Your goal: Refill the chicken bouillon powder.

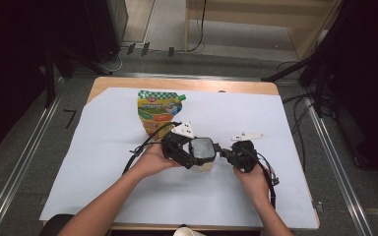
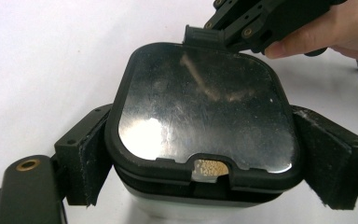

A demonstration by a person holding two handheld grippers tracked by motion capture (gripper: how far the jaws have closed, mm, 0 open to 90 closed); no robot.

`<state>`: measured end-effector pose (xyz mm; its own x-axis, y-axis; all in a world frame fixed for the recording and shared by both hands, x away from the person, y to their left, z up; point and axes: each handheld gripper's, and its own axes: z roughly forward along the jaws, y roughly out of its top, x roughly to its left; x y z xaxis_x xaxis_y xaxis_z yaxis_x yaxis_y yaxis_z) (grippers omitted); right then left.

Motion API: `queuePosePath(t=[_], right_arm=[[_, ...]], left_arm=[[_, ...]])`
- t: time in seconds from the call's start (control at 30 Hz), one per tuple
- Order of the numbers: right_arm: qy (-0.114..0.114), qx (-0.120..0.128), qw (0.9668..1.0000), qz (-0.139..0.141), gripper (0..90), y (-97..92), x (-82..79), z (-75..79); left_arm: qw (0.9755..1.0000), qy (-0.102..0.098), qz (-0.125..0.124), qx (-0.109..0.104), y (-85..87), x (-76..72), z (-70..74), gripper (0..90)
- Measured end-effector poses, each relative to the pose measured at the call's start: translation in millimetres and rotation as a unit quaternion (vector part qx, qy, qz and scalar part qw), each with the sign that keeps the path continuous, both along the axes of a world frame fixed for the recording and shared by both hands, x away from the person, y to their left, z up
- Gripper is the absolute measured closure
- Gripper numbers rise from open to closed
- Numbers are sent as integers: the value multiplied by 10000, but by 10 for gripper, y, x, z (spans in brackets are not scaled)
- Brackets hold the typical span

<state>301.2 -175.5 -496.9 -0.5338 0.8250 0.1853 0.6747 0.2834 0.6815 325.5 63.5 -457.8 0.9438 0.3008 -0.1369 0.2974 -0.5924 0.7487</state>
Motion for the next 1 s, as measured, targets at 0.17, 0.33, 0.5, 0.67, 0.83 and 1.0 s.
queuePosePath(t=[0.17,0.33,0.5,0.67,0.83,1.0], right_arm=[[-7,-17,10000,15,900,1,-2,-2],[-5,-21,10000,11,900,1,-3,-2],[13,3,10000,-6,900,0,-5,2],[11,6,10000,-8,900,0,-9,8],[4,17,10000,3,900,-5,-12,11],[10,20,10000,0,900,-3,-15,12]], left_arm=[[10000,-2,-39,0,-10,0,25,158],[10000,10,-50,57,-23,5,37,157],[10000,-27,-71,33,-33,1,45,157],[9999,-77,-66,-15,-32,-1,69,158],[10000,-40,-27,-17,-38,7,87,158],[9999,-102,-31,5,-54,-5,110,158]])
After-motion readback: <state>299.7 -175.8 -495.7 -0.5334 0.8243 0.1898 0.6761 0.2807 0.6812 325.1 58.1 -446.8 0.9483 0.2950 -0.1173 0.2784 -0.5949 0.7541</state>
